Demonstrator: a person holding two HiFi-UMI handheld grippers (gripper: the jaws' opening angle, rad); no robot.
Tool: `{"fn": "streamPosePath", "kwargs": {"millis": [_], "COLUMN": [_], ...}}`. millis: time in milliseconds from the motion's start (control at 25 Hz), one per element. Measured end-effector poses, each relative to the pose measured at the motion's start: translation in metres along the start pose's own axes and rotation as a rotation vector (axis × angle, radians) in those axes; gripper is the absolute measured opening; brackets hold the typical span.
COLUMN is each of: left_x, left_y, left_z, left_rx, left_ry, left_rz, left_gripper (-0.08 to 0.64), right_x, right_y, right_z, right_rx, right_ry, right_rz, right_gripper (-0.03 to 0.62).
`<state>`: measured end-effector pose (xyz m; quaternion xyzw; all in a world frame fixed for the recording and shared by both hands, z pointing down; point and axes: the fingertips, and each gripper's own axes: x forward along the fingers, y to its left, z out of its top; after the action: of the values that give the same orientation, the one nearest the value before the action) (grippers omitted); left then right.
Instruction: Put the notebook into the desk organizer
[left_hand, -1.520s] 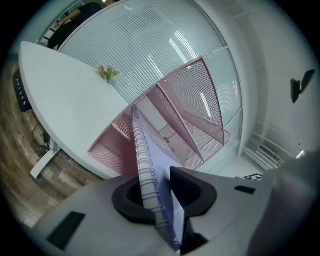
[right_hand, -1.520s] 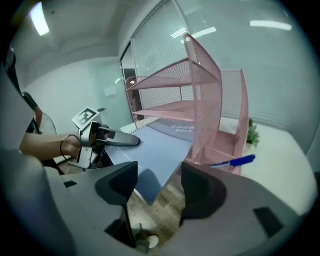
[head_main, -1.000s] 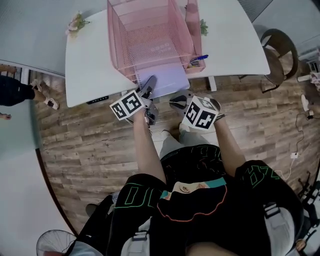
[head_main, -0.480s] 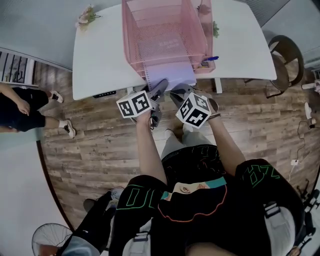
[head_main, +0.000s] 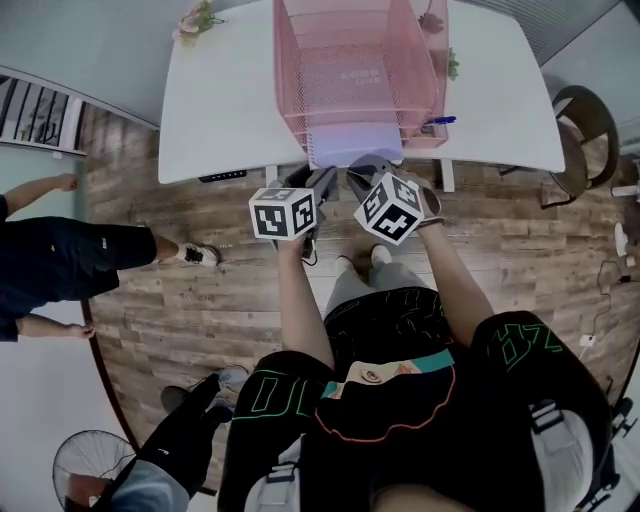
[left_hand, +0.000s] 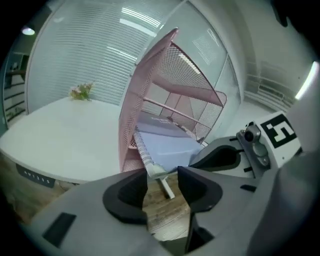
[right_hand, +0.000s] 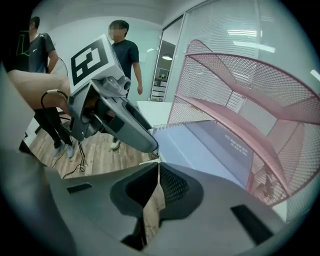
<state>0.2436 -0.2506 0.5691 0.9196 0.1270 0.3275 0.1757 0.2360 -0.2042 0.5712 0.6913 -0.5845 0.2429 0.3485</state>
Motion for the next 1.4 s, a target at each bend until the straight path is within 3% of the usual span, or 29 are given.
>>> {"fn": "streamPosePath", "kwargs": {"millis": [160,240,440,680,920,1040,1280,1400], "left_x": [-0.005,-0.006,0.008,0.022,0.025,0.02,-0.015,-0.041], "left_y": [0.006,0.006,0.001,0.005,0.009,0.009,0.008,0.002], "left_z": [-0.002,0.0,0.015,0.03,0.035,0.035,0.045,0.064], "left_rx": [0.126,0.183,0.278,0.392,0.357,0.305,0.24,0.24], "left_ry": [0.055,0.076,0.098,0.162,0.126,0.069,-0.058,-0.172], "left_rz": [0.092,0.119,0.145,0.229,0.279,0.282,0.288,0.288], "left_gripper": [0.11,-0.001,-0.006,-0.005,-0.003,-0.003,-0.003,-0.003], "right_x": [0.001,0.002,0.007,0.01,0.009,0.002,-0.024,-0.043], "right_y": [-0.007,-0.016,-0.032,-0.05,-0.061,-0.055,-0.046,-0.045], "right_z": [0.003,0.003,0.007,0.011,0.011,0.013,0.044,0.068], "right_rx": [0.0,0.003,0.009,0.035,0.073,0.102,0.198,0.205], "right_ry": [-0.001,0.001,0.005,0.005,-0.008,-0.04,-0.241,-0.355], "right_rz": [-0.03,-0.052,-0.066,-0.106,-0.15,-0.123,-0.06,-0.049], "right_gripper": [0.017,0.017,0.017,0.017,0.017,0.017,0.003,0.003]}}
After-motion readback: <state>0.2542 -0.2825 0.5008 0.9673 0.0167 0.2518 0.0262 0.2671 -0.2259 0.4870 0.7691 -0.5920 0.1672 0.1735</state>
